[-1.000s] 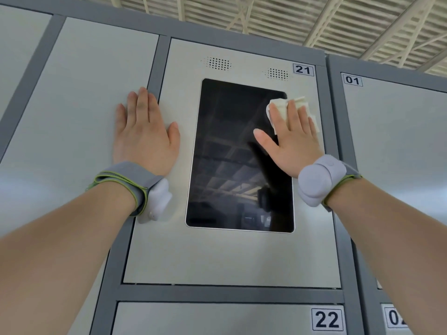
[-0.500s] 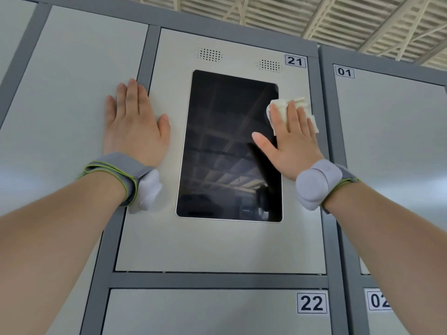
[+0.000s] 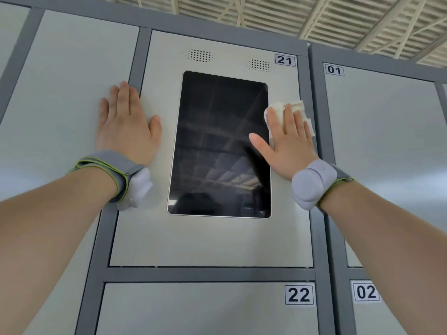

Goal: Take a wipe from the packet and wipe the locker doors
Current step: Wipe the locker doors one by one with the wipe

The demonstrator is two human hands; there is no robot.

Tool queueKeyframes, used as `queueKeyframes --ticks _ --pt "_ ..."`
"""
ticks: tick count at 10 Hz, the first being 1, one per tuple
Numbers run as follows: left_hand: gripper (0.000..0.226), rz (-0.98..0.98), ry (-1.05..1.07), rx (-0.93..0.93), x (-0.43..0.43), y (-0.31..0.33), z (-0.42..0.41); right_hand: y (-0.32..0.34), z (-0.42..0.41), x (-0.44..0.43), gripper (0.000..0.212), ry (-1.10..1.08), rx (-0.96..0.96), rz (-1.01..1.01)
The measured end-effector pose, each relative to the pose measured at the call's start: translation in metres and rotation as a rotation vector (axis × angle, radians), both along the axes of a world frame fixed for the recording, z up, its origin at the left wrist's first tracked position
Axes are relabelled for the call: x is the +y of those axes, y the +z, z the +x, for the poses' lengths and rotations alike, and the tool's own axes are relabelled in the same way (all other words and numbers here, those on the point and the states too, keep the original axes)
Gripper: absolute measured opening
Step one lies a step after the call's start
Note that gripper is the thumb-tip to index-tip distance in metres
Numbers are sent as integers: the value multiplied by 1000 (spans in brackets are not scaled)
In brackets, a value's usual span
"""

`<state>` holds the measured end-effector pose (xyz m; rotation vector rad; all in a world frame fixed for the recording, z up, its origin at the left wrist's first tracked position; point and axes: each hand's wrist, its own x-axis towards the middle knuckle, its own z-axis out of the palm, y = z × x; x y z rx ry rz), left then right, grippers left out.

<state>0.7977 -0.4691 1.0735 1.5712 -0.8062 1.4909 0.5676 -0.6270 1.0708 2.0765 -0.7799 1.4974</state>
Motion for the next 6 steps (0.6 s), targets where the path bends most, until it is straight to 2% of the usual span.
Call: queueKeyframes --ticks 3,5,6 --pt "63 66 16 20 6 -7 0 15 -1 0 74 -3 -47 102" --pt "64 75 9 78 4 -15 -7 -22 0 4 73 35 20 9" --pt "65 73 21 91 1 -20 -9 -11 -5 0 70 5 29 -16"
